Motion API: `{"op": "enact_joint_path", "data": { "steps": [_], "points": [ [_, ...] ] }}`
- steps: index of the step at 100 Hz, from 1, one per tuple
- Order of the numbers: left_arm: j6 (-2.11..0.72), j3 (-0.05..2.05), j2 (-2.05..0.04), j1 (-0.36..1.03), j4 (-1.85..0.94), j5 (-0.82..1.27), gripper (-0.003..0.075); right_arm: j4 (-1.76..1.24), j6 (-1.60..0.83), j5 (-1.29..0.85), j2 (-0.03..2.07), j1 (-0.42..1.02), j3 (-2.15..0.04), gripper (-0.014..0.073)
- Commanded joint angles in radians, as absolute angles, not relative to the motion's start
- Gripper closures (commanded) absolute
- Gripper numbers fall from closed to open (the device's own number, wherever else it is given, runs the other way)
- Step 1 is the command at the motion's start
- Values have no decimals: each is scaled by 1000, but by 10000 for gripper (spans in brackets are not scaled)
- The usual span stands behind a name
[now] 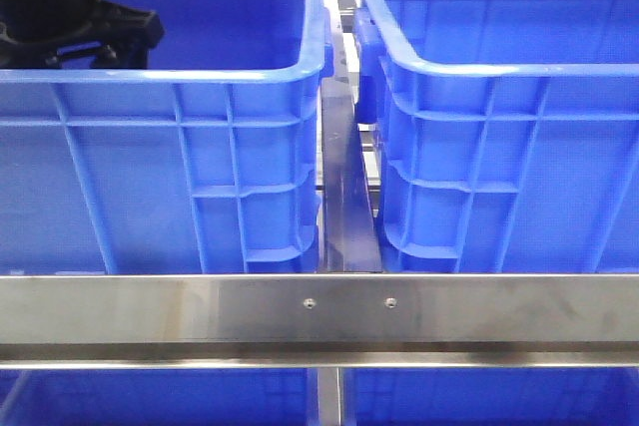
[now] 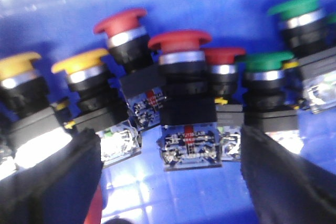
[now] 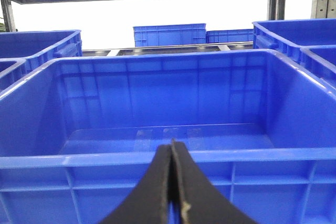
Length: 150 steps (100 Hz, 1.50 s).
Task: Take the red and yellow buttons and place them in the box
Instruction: 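Grasp a red-capped push button with the left gripper and lift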
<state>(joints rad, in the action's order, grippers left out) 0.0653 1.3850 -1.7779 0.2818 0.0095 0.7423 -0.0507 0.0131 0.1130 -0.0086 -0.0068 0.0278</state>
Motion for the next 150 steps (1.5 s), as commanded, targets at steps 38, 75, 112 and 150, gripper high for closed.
{"op": "enact_joint_path", "data": {
  "steps": [38,75,112,150],
  "points": [
    [36,1422,-1800,289,0,693,225,-39,9,197,-30,-6,7,662],
    [36,1422,-1804,289,0,693,426,-39,9,197,-30,-6,7,662],
    [13,1447,-1781,289,0,732,739,-39,9,197,-30,-6,7,662],
    [-14,1453,-1529,381,-15,780,739,-39,9,197,-30,-6,7,662]
  ]
}}
